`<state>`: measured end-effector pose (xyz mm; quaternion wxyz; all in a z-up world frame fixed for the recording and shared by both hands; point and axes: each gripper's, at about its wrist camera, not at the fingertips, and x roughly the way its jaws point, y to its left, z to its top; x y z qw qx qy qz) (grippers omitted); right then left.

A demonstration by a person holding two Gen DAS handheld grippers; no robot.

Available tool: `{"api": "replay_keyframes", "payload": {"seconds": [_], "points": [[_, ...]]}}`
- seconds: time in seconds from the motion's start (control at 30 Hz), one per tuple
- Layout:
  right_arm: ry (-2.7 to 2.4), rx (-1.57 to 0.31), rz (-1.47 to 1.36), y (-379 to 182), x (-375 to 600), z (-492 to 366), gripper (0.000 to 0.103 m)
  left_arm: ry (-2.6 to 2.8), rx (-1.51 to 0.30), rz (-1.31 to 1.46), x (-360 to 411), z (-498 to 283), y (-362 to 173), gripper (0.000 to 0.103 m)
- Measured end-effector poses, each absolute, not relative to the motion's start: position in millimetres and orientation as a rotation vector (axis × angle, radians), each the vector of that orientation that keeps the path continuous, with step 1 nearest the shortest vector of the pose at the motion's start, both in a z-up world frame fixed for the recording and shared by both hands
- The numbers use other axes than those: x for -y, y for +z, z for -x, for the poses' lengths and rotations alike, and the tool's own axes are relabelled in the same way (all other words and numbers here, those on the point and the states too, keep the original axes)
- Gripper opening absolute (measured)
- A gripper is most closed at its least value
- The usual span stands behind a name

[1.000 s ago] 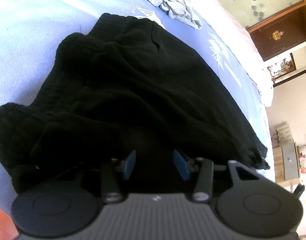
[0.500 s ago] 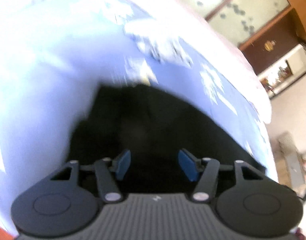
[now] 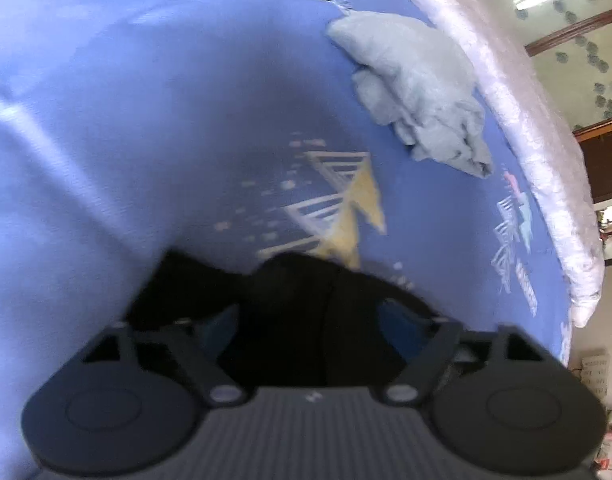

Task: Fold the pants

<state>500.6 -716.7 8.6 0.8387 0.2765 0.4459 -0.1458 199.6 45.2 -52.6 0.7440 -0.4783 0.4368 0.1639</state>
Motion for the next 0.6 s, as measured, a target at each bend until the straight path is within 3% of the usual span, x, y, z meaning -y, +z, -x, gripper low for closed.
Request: {"api": "replay_keyframes", "payload": {"seconds": [0.07,0.13,0.2,0.23,0.27,0.3,0.33,0.5,0.57,0.6], "points": [[-0.332,-1.005,-0.533,-4.0,715.0,-516.8,0.054,0.372,-0.99,1.012,-41.7,-213.7,-56.9,0.088],[-0.355,-1.012,-0.501,-4.7,712.3,-521.0,0.051,0.363,-1.022,0.952,-37.8,-229.0,-61.3,0.096],[-0.381,-1.021,-0.404,-3.7,701.6,-523.8,0.024,0.395,-1.055,0.897,-31.6,-238.8,-58.9,0.089],[-0.387,-1.022,-0.346,-2.7,698.9,-522.7,0.01,0.419,-1.069,0.856,-28.5,-242.2,-56.5,0.064],[-0.377,-1.006,-0.35,-2.0,702.2,-518.6,0.003,0.437,-1.085,0.809,-26.3,-244.9,-54.1,0.049],[-0.357,-0.986,-0.398,-0.3,710.4,-513.0,0.003,0.429,-1.087,0.796,-27.7,-244.5,-51.9,0.019],[-0.35,-0.958,-0.456,2.2,719.0,-505.2,0.003,0.396,-1.083,0.834,-32.1,-242.8,-52.6,0.015],[-0.319,-0.92,-0.524,12.3,732.0,-488.4,0.003,0.374,-1.032,0.936,-42.9,-231.4,-44.0,0.016],[-0.317,-0.919,-0.546,14.1,733.8,-486.9,0.004,0.368,-1.015,0.935,-43.5,-230.7,-35.5,0.022],[-0.315,-0.915,-0.547,15.4,734.6,-487.4,0.004,0.369,-1.004,0.898,-42.6,-232.3,-30.1,0.031]]}}
